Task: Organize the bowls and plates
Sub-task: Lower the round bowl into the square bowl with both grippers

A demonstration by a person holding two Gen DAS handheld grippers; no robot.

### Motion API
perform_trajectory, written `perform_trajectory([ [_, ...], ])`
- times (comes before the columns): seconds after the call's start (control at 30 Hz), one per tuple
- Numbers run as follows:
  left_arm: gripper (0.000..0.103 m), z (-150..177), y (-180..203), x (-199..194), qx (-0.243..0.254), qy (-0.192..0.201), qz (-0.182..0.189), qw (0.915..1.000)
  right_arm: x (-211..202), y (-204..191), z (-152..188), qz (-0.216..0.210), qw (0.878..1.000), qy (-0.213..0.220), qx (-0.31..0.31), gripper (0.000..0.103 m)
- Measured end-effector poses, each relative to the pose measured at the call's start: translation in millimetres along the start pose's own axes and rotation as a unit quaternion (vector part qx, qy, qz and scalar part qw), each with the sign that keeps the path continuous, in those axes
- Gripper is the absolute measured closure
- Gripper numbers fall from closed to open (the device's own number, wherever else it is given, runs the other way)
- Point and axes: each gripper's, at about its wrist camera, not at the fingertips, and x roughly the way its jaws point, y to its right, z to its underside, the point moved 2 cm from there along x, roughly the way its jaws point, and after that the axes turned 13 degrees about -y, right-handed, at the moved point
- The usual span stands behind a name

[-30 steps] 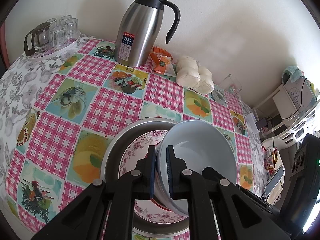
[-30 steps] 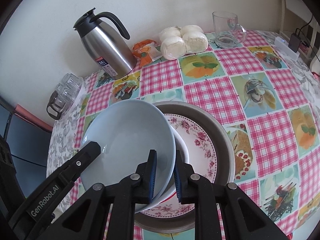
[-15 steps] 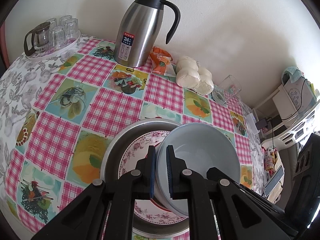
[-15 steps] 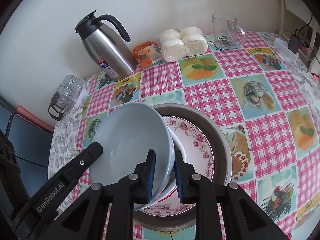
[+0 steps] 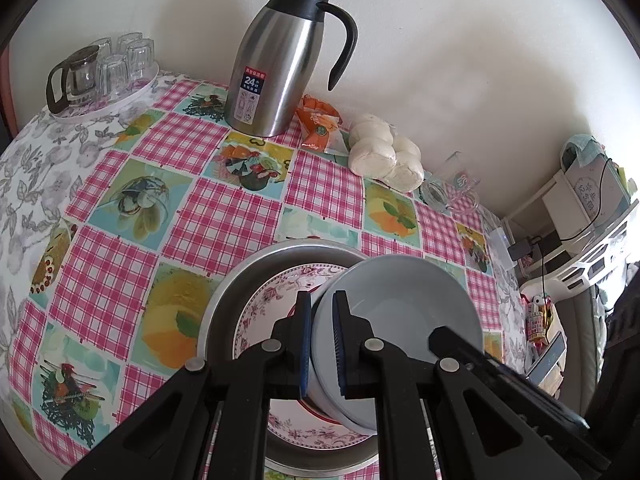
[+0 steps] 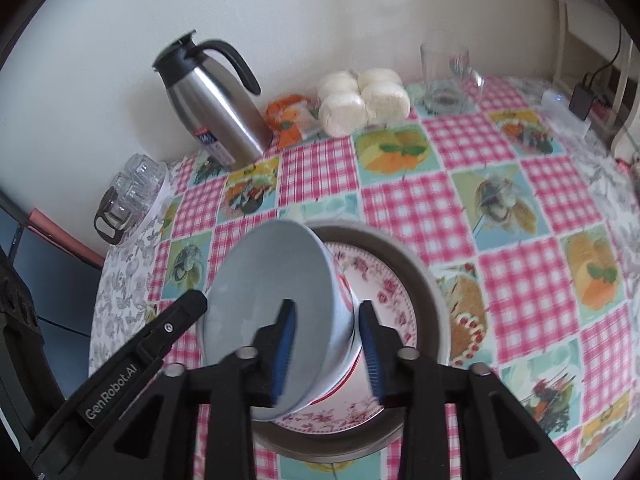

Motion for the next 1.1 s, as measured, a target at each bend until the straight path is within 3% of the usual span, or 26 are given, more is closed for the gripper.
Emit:
perform_trajectory([
  [0.4,0.093,0.7,0.1,-1.6,-0.001,0.002,0.002,1.0,-0.4,10.8,-3.2,0.0,1.0,0.006,0.014,0.065],
  [0.47,0.093,0.8,0.8,-1.3,0.0,0.002,0.002,1.0,4.1,11.8,-3.2,-0.002,1.0,0.002,0.013,0.068],
  [0.53,0.093,1.2,1.5,-1.2,0.001,0.001,0.004,1.0,6.2,10.7,-3.2,-0.011,1.0,0.003,0.008,0.08],
  [0.63,0.093,1.1,1.6,-2.1,0.002,0.003,0.001,1.0,8.8,8.2,-2.3,-0.013,1.0,0.003,0.001,0.085],
  [0.8,0.093,0.4,1.0,-4.3,-0.002,0.006,0.004,1.0,12.6,8.7,-2.5,-0.012,1.0,0.003,-0.004,0.09],
  [1.1,0.093,0.0,1.0,-5.0,-0.005,0.005,0.004,1.0,10.9,14.0,-3.9,-0.029,1.0,0.0,0.004,0.09],
])
